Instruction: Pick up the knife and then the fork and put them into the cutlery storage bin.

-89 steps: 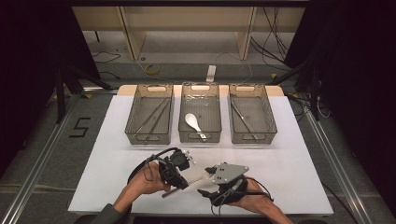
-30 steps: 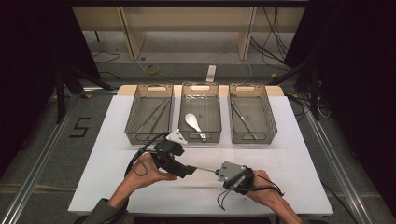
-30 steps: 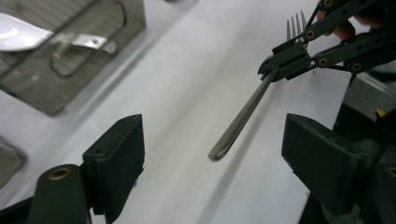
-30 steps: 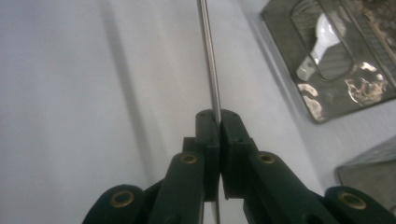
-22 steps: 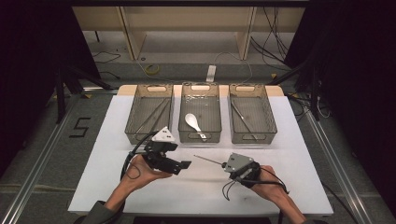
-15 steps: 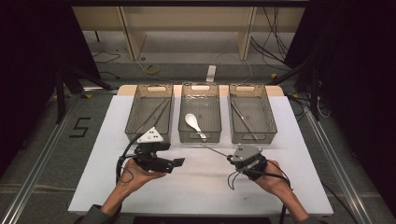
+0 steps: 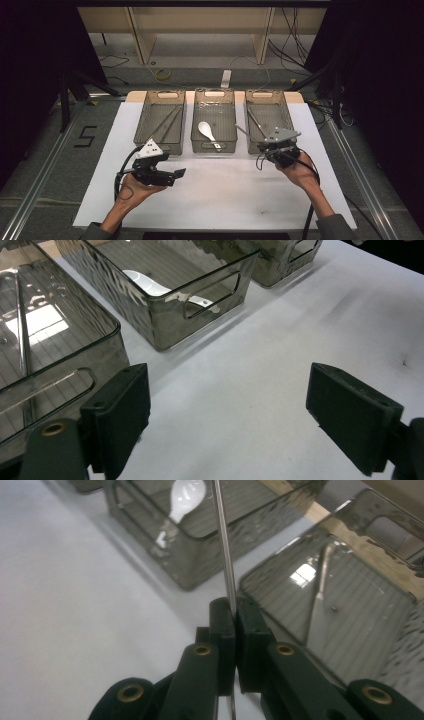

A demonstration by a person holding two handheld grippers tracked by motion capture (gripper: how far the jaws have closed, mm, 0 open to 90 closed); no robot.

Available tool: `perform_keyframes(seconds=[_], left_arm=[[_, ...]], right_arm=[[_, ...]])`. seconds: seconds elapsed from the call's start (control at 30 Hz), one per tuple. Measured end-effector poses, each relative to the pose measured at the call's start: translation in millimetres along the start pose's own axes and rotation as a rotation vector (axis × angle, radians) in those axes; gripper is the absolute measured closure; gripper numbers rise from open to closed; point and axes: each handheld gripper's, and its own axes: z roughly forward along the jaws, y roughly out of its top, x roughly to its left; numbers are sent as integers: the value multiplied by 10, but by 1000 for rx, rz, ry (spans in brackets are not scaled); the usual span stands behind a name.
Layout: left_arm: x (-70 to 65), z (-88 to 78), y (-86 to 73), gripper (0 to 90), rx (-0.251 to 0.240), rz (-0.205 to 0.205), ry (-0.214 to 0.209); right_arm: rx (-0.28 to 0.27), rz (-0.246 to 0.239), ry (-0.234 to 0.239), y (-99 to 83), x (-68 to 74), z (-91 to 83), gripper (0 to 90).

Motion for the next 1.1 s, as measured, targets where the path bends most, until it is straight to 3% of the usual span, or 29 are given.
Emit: perform_keyframes(seconds=[0.3, 0.47, 0.57, 0.77, 1.1], left_arm=[[40, -86, -39, 169, -55, -4, 14], [39, -126, -50, 169, -88, 20, 53], [54, -126, -54, 169, -97, -2, 35], [57, -132, -58, 167, -97, 3, 49], [64, -124, -60, 166, -104, -22, 30]], right_arm=[[-10, 66, -39, 195, -321, 14, 879], [14, 101, -61, 272, -468, 111, 879], [21, 137, -85, 311, -540, 197, 879], [60, 190, -103, 352, -673, 383, 879], [112, 291, -139, 352, -828, 603, 878]])
